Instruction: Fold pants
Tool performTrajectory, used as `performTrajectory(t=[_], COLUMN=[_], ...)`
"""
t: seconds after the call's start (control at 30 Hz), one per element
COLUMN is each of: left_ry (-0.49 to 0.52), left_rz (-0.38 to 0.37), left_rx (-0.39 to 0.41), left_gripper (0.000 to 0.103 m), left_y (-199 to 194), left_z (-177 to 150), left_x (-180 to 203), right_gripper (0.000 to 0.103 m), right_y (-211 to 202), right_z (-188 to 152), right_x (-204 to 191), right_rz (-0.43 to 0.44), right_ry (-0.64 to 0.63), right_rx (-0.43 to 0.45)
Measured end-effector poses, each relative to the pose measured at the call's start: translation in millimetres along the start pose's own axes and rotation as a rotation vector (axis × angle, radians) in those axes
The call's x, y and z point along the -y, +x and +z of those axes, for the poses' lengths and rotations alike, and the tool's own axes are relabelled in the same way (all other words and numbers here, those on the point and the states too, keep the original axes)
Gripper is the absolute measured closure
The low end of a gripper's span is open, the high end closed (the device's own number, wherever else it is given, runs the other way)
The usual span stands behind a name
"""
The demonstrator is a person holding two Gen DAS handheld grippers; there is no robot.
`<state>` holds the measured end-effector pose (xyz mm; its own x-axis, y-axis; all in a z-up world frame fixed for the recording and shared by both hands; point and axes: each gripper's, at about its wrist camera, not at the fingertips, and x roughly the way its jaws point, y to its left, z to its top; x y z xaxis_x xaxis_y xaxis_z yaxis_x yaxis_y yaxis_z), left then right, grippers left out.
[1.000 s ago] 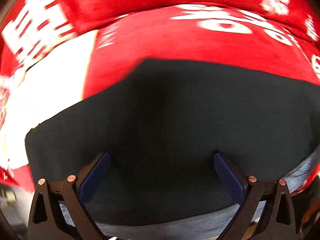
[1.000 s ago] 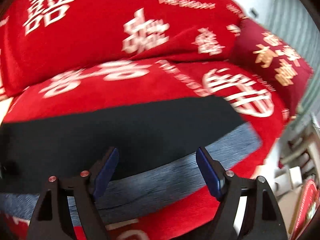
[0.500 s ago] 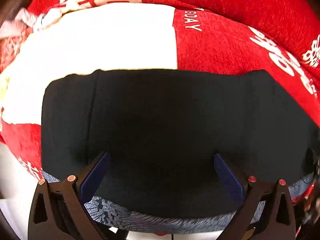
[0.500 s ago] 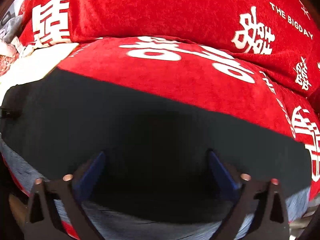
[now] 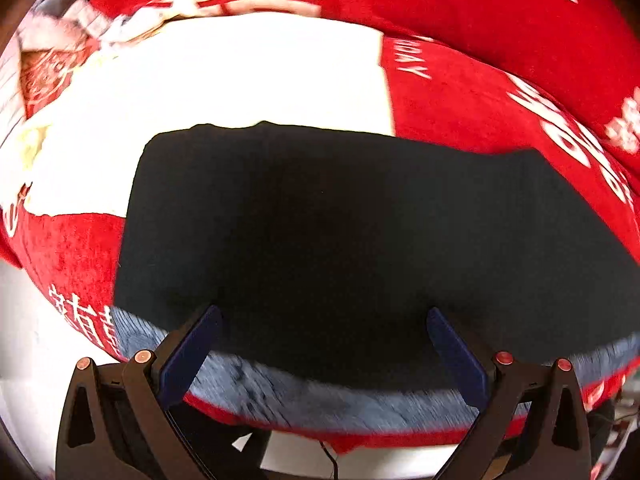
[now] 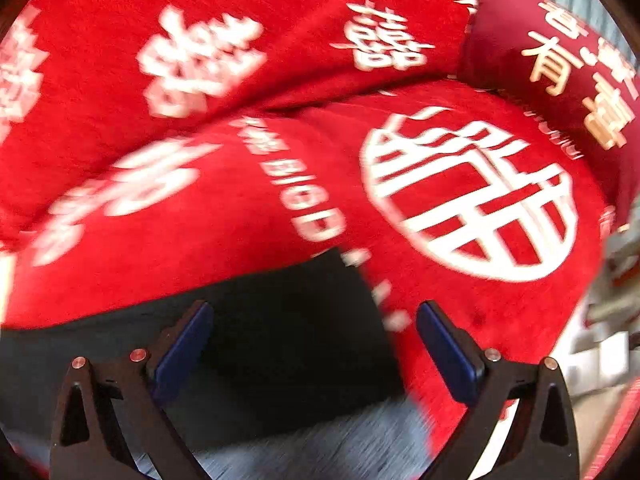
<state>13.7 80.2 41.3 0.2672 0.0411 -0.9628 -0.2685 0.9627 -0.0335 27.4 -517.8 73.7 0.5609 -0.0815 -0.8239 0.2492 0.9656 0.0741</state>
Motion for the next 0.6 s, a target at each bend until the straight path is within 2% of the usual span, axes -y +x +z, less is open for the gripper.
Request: performTrajectory(t=[0.07, 0.13, 0.23, 0.33, 0.43, 0.5, 0.57, 0.6], left_ry=[0.069, 0.151, 0.25, 0.3, 0.352, 0.377, 0.421, 0.42], left_rz=[-0.037, -0.063, -0.057, -0.081, -0.062, -0.04, 0.029, 0.014], left_rx=[0.003, 0.002, 0.006, -0.011, 0.03, 0.061, 0.078, 0.08], left_gripper=[0.0, 0.0, 0.0, 0.0, 0.0, 0.0, 0.0, 0.0], left_y=[-11, -14, -9, -4, -7, -7, 3, 8], left_z=[-18, -34, -43, -50, -51, -51, -50, -46], left_x=[16, 42, 83, 123, 164, 180, 185, 184], right_gripper=[0.001, 0.001, 0.001, 0.001, 0.001, 0.001, 0.001, 0.001], right_y=[-16, -25, -25, -29, -36, -33, -24, -20], right_z=[-32, -62, -95, -109, -117, -124, -132, -135], right_x=[-25, -51, -82, -120, -165, -199, -226, -234], right_rz=[0.056, 0.074, 0.121, 0.168, 0.232, 0.213, 0.209, 0.196], right_ry=[-0.106, -0.181, -0.207, -0.222, -0.289, -0.381, -0.448, -0.471], right_rx=[-0.018, -0.025, -0.062, -0.061, -0.038, -0.03, -0.038, -0.039])
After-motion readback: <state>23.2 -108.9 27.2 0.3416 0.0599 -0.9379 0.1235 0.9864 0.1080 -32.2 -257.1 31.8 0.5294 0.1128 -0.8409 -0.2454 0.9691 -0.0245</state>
